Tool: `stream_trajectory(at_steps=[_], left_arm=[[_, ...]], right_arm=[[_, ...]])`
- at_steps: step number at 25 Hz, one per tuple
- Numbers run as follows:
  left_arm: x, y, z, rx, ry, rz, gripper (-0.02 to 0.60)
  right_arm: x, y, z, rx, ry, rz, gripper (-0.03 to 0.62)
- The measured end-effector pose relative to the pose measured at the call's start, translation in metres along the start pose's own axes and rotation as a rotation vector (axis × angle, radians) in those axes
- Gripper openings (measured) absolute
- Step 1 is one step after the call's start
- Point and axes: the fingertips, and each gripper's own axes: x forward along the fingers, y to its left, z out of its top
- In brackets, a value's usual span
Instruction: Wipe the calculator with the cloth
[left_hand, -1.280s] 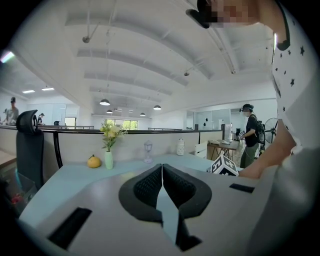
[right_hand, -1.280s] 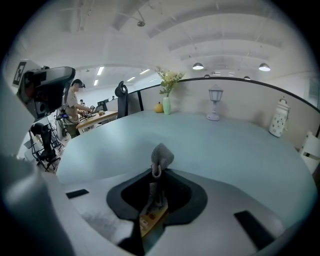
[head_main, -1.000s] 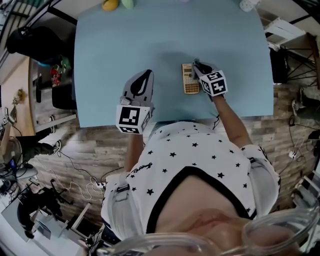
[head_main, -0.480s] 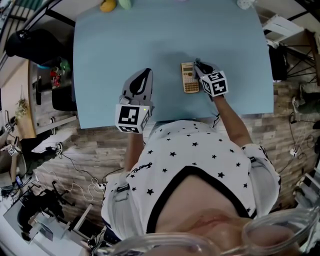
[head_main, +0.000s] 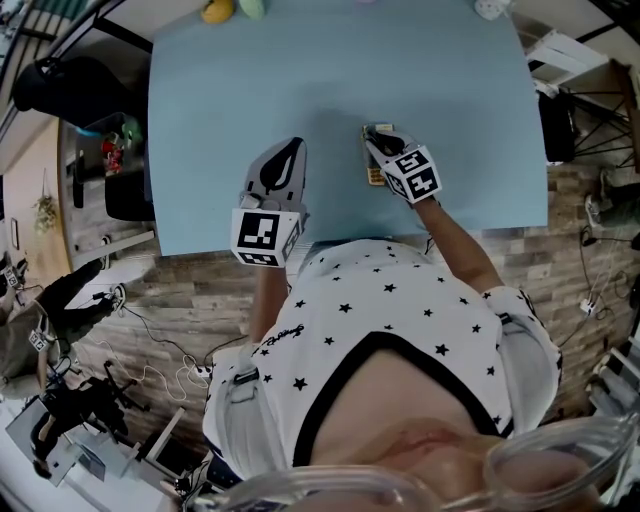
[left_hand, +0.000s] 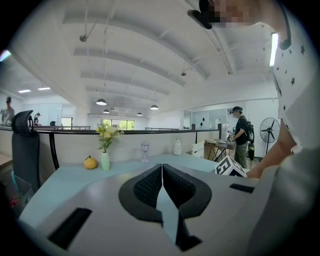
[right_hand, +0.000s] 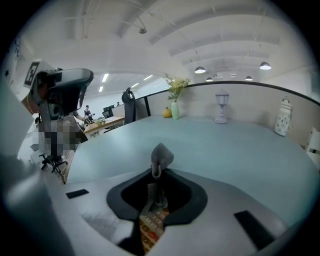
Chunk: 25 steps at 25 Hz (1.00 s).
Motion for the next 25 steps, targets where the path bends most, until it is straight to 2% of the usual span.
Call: stream_trajectory(at_steps=[5,12,25], left_arm=[[-0.005,0.002,0.001,-0.007,-0.005,0.008,0.031],[-0.004,-0.002,-0.003,-0.011,0.001,0.000,0.031],[0.011,-0.014,0.004,0.004,-0.008,-0.056,0.031]], right_arm=[[0.007,0.017,-0.011,-0.030,0.036,0.029,0.057],[0.007,0.013,-0.015,-0.043,0.041,0.015,0.057],[-0.017,-0.027,-0.026,0.044,0.033,-0.095,0.057]])
